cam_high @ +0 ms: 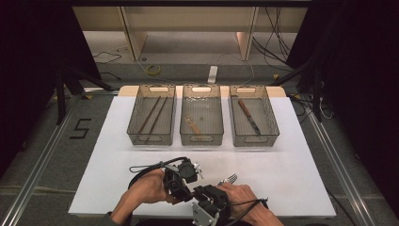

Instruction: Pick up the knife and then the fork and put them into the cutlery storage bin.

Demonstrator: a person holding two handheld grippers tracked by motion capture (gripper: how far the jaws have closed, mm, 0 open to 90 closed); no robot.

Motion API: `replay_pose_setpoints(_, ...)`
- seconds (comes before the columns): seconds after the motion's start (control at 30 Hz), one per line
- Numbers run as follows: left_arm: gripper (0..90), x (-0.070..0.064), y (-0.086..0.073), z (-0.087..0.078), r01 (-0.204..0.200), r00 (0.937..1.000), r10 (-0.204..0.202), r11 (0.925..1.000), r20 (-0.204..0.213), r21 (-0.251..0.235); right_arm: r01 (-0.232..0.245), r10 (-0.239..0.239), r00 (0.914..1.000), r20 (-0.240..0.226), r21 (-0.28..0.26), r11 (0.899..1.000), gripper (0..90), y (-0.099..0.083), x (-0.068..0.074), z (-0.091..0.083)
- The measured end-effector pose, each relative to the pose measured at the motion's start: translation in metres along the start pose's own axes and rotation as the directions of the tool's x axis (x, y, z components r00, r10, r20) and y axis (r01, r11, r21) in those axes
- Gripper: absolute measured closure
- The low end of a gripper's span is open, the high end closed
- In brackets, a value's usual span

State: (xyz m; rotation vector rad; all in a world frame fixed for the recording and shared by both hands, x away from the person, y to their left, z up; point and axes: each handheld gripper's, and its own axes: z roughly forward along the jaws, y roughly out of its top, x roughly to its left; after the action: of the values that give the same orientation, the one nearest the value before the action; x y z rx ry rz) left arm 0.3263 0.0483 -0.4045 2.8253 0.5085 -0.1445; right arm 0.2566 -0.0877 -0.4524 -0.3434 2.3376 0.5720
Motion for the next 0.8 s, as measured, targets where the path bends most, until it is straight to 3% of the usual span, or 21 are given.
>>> replay_pose_setpoints(0.17,75.5,0.000,0.000,0.000,-0.005,1.0000,0.005,1.0000,0.002,-0.001,0.061,-0.061,0.9981,0.007,0.008,0.998,77.5,0.000,0.002,0.002)
replay_pose_setpoints(0.3,75.0,0.002,0.000,0.001,0.003,0.9998,-0.003,1.0000,0.018,-0.003,0.065,-0.065,0.9979,-0.008,0.006,0.998,78.1,-0.001,0.002,0.002)
replay_pose_setpoints(0.4,73.3,0.002,-0.001,0.000,-0.014,0.9998,0.014,0.9999,0.012,-0.008,0.058,-0.058,0.9982,-0.013,0.006,0.998,78.3,-0.001,0.002,0.002)
replay_pose_setpoints(0.53,59.5,0.007,-0.006,-0.008,-0.016,0.9998,0.015,0.9993,-0.008,-0.034,0.044,-0.044,0.9990,-0.012,0.022,0.999,78.3,-0.006,-0.001,0.001)
replay_pose_setpoints(0.67,45.4,0.011,-0.013,-0.015,0.011,0.9995,-0.012,0.9989,-0.029,-0.046,0.014,-0.014,0.9999,0.001,0.034,0.999,78.3,-0.014,-0.005,-0.001)
replay_pose_setpoints(0.8,35.9,0.018,-0.018,-0.020,0.048,0.9973,-0.054,0.9936,-0.049,-0.102,-0.029,0.029,0.9996,-0.003,0.039,0.999,78.3,-0.023,-0.011,-0.002)
